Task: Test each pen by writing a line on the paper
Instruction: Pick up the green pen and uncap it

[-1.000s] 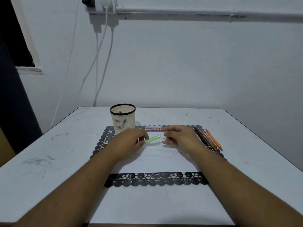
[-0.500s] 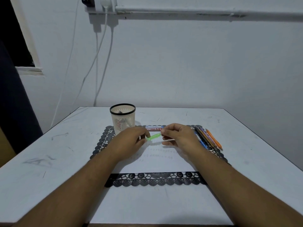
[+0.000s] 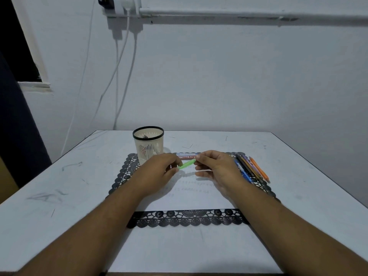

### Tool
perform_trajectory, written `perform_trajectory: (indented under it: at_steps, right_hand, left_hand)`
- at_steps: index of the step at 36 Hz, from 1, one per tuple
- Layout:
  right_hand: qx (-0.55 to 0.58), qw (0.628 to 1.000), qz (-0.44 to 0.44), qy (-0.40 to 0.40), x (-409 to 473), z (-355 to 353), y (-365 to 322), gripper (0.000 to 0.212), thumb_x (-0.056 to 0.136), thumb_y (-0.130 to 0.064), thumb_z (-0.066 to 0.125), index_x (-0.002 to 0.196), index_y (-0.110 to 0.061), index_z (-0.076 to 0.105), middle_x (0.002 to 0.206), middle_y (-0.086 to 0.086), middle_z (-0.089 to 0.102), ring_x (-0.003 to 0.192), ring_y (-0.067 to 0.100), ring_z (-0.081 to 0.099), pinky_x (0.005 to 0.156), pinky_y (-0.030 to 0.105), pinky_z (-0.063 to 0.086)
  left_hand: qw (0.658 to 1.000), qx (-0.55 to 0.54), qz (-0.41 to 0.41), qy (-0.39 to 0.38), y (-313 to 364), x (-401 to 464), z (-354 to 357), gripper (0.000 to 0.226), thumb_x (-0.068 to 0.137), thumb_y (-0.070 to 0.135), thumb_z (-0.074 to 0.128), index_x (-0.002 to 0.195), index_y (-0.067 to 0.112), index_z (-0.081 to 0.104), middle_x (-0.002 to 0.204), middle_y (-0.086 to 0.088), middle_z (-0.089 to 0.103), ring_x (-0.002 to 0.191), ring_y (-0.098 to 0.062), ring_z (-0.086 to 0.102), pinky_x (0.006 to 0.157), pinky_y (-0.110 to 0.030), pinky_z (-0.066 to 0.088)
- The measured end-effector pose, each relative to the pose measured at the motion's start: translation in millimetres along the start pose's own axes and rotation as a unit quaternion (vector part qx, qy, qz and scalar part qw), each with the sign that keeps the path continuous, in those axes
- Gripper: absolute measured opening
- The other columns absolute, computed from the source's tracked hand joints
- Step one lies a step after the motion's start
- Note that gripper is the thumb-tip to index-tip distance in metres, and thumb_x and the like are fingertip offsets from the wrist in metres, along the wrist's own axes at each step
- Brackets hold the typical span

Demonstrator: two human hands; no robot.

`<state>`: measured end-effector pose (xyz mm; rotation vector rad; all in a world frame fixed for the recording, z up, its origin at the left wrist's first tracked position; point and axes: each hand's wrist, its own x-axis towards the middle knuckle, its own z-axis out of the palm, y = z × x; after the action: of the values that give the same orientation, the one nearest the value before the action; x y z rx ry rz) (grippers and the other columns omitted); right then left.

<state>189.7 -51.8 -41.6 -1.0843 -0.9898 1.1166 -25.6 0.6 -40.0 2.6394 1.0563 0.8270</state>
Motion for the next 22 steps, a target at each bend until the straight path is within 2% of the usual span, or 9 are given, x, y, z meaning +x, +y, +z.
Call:
perform_trajectory:
  at_steps: [5, 9, 13, 22]
  right_hand:
    - [-0.033, 0.999, -0.029, 0.027, 0.1, 2.4, 1.0, 0.014, 0.088, -0.014, 0.082, 0.089, -0.001, 0.075, 0.079, 0.012, 0.074, 0.071, 0.021, 0.068, 0.063, 0.035, 0.061]
    - [-0.066, 0.995, -0.064, 0.039, -1.0, 3.3, 1.6, 0.013, 0.089, -0.012, 0.08, 0.088, 0.0, 0.076, 0.082, 0.014, 0.075, 0.073, 0.02, 0.067, 0.067, 0.037, 0.06]
    - [-0.096, 0.991, -0.081, 0.034, -3.2, 2.1, -0.1, 0.008, 0.092, -0.009, 0.077, 0.093, -0.001, 0.078, 0.09, 0.019, 0.076, 0.074, 0.019, 0.067, 0.069, 0.037, 0.061]
    - [-0.128, 0.987, -0.097, 0.029, -3.0, 0.8, -2.7, 0.008, 0.097, -0.007, 0.071, 0.095, -0.005, 0.078, 0.087, 0.012, 0.076, 0.073, 0.014, 0.065, 0.067, 0.034, 0.06]
  left_hand:
    - [1.0, 0.008, 0.007, 0.006, -1.8, 0.7, 2.5, 0.007, 0.099, 0.021, 0.065, 0.104, 0.027, 0.066, 0.088, 0.017, 0.059, 0.079, -0.002, 0.056, 0.067, -0.02, 0.041]
    - [1.0, 0.008, 0.003, 0.011, -1.2, 0.8, 2.8, 0.008, 0.099, 0.021, 0.065, 0.102, 0.028, 0.066, 0.085, 0.018, 0.058, 0.077, -0.003, 0.056, 0.066, -0.021, 0.039]
    - [1.0, 0.008, -0.007, 0.016, 1.9, 0.3, 1.3, 0.007, 0.1, 0.021, 0.064, 0.104, 0.026, 0.068, 0.087, 0.016, 0.06, 0.077, -0.002, 0.056, 0.063, -0.014, 0.038]
    - [1.0, 0.012, -0.011, 0.012, 2.6, -0.4, -0.2, 0.009, 0.101, 0.022, 0.062, 0.107, 0.027, 0.067, 0.087, 0.019, 0.057, 0.078, 0.001, 0.054, 0.062, -0.015, 0.035]
